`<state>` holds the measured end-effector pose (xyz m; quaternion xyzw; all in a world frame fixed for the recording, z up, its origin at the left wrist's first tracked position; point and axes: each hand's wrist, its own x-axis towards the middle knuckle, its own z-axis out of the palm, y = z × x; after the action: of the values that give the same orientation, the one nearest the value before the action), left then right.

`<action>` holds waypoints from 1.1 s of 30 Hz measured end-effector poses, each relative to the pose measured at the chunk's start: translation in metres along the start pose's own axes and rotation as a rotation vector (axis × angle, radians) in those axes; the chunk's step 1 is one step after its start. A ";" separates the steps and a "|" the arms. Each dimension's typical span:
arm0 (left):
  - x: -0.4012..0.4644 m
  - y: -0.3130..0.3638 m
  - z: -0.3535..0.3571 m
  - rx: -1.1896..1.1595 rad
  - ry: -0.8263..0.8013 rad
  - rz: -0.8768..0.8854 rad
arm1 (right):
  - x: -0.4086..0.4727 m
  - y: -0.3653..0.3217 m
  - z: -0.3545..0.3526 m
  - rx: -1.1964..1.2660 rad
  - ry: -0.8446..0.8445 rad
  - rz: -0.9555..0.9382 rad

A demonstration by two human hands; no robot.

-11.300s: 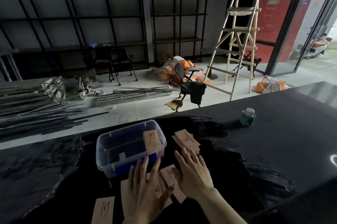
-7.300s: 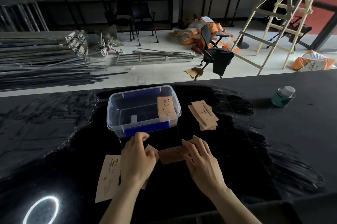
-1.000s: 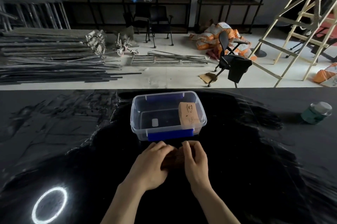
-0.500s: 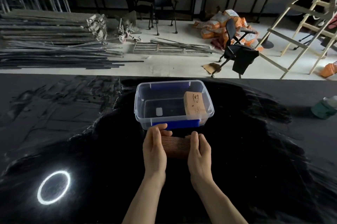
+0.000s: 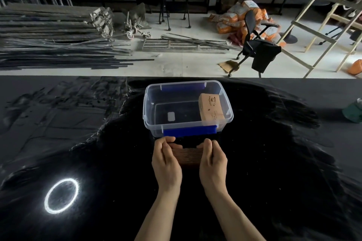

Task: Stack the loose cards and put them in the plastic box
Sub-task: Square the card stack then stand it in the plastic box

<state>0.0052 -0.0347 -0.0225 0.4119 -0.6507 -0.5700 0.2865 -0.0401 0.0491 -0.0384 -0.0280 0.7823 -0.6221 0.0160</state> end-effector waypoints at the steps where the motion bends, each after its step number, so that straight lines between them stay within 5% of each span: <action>1: 0.000 0.000 0.000 0.002 -0.004 0.000 | 0.000 0.000 0.000 0.002 0.006 0.006; 5: 0.004 0.000 -0.008 0.084 -0.107 0.039 | 0.000 -0.004 -0.001 0.005 -0.001 0.012; 8: 0.008 0.007 -0.026 0.225 -0.202 0.268 | -0.001 -0.006 -0.002 0.016 -0.011 0.044; 14: 0.019 0.047 -0.046 0.896 -0.836 0.608 | 0.000 -0.010 -0.003 0.038 -0.021 0.063; 17: 0.022 0.050 -0.039 1.012 -0.804 0.586 | 0.001 -0.013 -0.004 0.026 -0.035 0.086; 23: 0.023 0.045 -0.038 0.938 -0.732 0.501 | 0.004 -0.019 -0.015 0.082 -0.164 0.117; 29: 0.016 0.038 -0.041 0.221 -0.540 0.092 | 0.005 -0.037 -0.046 0.408 -0.459 0.249; 33: 0.009 0.047 -0.036 -0.025 -0.508 -0.130 | 0.007 -0.049 -0.041 0.376 -0.446 0.194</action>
<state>0.0214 -0.0604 0.0294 0.2929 -0.6668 -0.6804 0.0817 -0.0485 0.0779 0.0190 -0.0857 0.6296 -0.7300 0.2516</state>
